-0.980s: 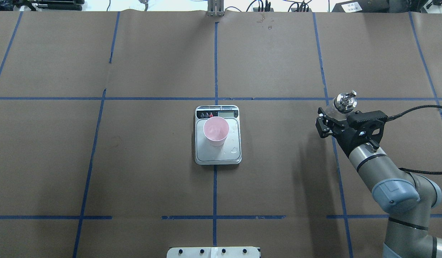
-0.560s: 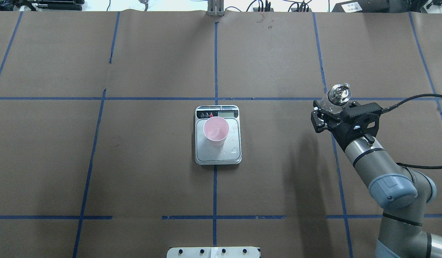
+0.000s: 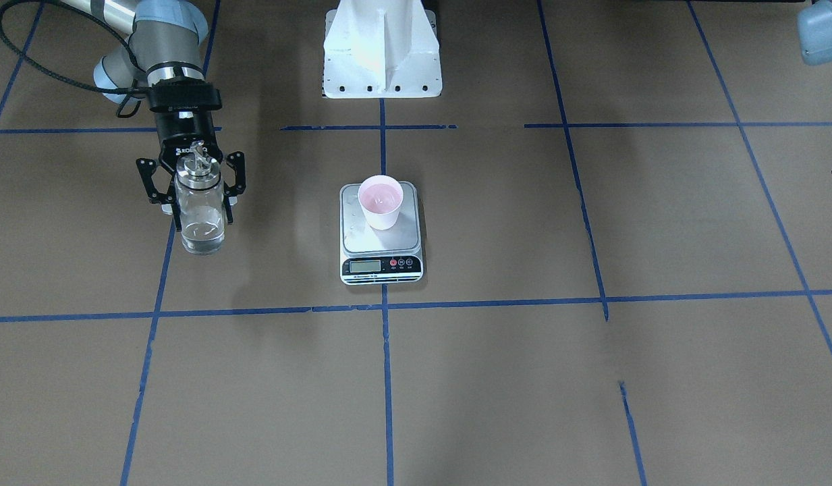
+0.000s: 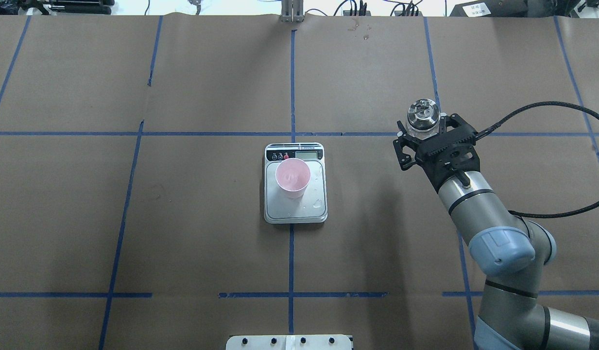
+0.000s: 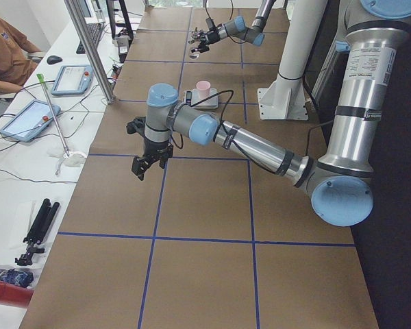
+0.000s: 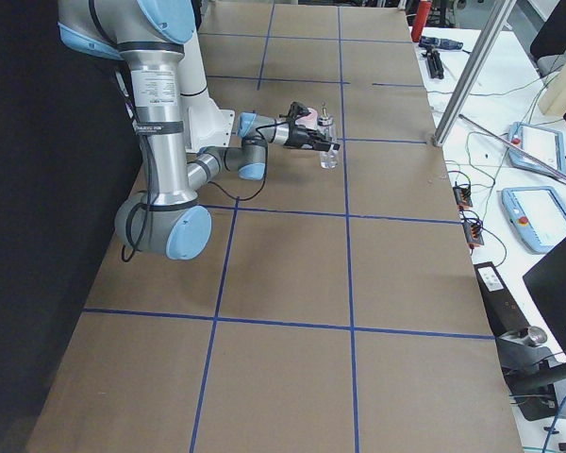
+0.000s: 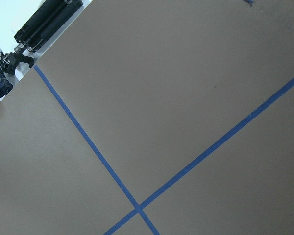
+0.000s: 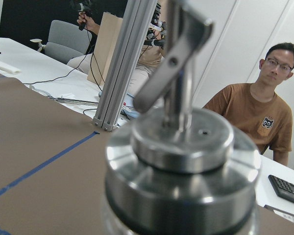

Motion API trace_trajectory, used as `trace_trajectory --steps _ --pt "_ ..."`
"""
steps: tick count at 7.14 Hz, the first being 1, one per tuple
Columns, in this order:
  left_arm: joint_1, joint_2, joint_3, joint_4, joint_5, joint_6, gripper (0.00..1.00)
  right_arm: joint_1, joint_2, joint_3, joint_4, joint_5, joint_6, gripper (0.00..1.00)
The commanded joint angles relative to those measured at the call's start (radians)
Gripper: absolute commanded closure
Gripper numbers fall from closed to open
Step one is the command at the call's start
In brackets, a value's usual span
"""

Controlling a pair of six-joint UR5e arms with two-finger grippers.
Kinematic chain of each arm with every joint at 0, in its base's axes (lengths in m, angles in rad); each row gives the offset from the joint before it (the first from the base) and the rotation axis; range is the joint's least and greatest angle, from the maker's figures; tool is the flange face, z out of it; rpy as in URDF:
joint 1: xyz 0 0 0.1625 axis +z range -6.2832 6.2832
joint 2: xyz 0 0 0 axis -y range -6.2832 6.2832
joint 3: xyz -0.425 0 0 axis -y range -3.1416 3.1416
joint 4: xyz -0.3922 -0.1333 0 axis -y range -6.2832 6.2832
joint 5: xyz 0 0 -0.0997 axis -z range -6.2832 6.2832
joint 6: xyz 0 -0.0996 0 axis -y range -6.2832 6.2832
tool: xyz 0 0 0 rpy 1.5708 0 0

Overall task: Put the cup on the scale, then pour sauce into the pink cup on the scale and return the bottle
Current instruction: 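Carry the bottle with the right gripper toward the pink cup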

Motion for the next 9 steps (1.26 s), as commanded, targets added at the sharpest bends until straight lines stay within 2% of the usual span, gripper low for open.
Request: trace_trajectory --steps 1,3,4,6,9 --pt "-0.013 0.005 0.007 0.002 -0.004 0.001 0.0 -0.003 0.028 -0.001 -0.113 -0.072 -0.097 1.0" --pt "-0.033 0.013 0.013 0.004 -0.033 -0.037 0.0 -0.009 0.086 -0.006 -0.234 -0.176 -0.222 1.0" --pt "-0.031 0.013 0.01 -0.002 -0.031 -0.047 0.0 -0.032 0.091 -0.006 -0.276 -0.21 -0.224 1.0" --pt "-0.033 0.095 0.016 -0.005 -0.033 -0.038 0.0 -0.055 0.114 -0.007 -0.34 -0.255 -0.285 1.0" --pt "-0.079 0.098 0.172 -0.01 -0.037 -0.036 0.0 -0.055 0.143 -0.021 -0.343 -0.259 -0.376 1.0"
